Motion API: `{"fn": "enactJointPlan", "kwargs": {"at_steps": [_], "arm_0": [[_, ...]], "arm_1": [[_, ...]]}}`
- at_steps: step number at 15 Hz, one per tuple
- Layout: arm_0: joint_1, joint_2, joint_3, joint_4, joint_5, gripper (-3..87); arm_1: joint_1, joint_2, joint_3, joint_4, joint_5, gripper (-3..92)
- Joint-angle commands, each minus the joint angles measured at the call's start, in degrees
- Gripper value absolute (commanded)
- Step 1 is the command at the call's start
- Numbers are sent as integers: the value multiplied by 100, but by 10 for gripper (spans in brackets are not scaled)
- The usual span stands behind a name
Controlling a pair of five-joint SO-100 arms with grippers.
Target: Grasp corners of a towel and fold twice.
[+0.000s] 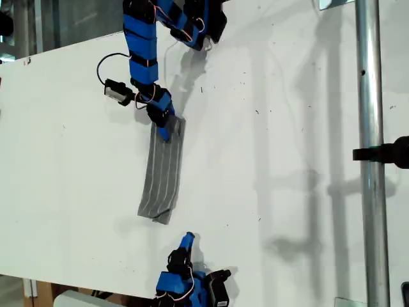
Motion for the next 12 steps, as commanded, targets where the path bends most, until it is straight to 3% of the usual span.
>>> {"fn": "enactJointPlan", "kwargs": {"at_steps": [1, 2, 4, 6, 12], "arm_0": [[79, 44, -132, -9, -44, -15], [114, 44, -132, -9, -53, -15], [202, 44, -141, 0, -97, -15], [246, 44, -158, 9, -105, -15], [185, 44, -141, -88, 132, -15]], "arm_1": [[-88, -413, -536, -932, 53, 320], [-79, -677, -765, -1169, 70, 305], [-26, -844, -896, -1283, 9, 47], [-26, -176, -694, -211, -176, -2], [-185, 4816, -334, 6064, -378, -2]]}}
